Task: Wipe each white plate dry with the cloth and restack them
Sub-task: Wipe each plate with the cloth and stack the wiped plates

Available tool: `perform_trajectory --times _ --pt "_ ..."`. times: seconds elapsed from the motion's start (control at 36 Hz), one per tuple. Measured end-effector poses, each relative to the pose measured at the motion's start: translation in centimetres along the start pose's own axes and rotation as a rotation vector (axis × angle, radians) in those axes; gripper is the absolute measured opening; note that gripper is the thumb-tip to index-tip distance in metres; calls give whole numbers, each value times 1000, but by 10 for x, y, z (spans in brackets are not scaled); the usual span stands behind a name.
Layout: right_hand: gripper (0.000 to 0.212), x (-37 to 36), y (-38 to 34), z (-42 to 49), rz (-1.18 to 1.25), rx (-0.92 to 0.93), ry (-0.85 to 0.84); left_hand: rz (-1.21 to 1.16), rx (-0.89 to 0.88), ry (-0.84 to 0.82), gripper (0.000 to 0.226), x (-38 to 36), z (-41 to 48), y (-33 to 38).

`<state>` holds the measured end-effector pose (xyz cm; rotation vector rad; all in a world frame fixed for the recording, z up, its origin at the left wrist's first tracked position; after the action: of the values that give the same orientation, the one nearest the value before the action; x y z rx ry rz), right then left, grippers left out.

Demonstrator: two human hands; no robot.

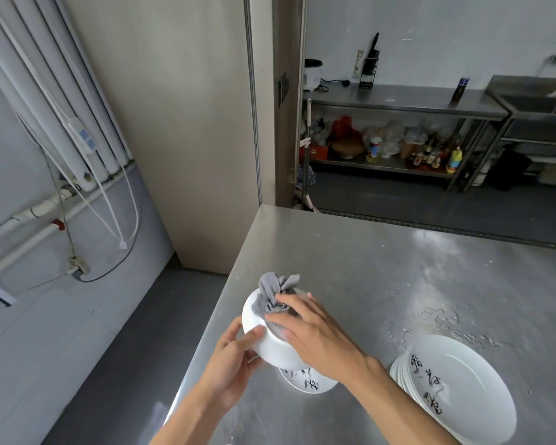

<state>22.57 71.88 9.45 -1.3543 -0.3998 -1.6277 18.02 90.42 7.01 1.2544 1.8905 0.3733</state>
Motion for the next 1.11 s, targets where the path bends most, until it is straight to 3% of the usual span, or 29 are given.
perform_trajectory --times 0.06,0.17,0.31,0.5,0.58,0.72,0.86,1.0,1.11 --pt "34 1 0 -2 -7 25 23 26 10 -4 36 5 0 -2" --pt "56 1 2 2 83 -42 68 95 25 -39 41 5 -7 -3" --pt "30 1 12 5 231 -184 136 118 6 -80 41 1 -13 -2" --pt "24 7 14 13 309 -159 49 117 -25 -42 34 1 -9 1" --pt "26 4 6 9 285 -122 7 66 -32 -2 24 6 -3 1" --pt "46 -5 6 -4 210 -135 -37 33 -46 33 33 16 -1 9" --pt "41 -8 20 -7 10 -218 -10 86 -56 24 38 23 -9 12" --pt "43 -12 18 4 57 -307 82 123 -45 -6 37 16 -15 10" --pt "41 -14 2 16 155 -203 153 125 -72 -4 32 7 -13 9"
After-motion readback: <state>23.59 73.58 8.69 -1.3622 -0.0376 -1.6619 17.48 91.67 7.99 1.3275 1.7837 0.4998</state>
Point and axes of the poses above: each hand's wrist, its own z-axis towards the middle knuckle, its own x-axis out of the back of the hand, y = z × x, the point moved 1 cm from there along z, towards the middle knuckle, and after that the axes turned 13 degrees about x, right-handed, at the moved point
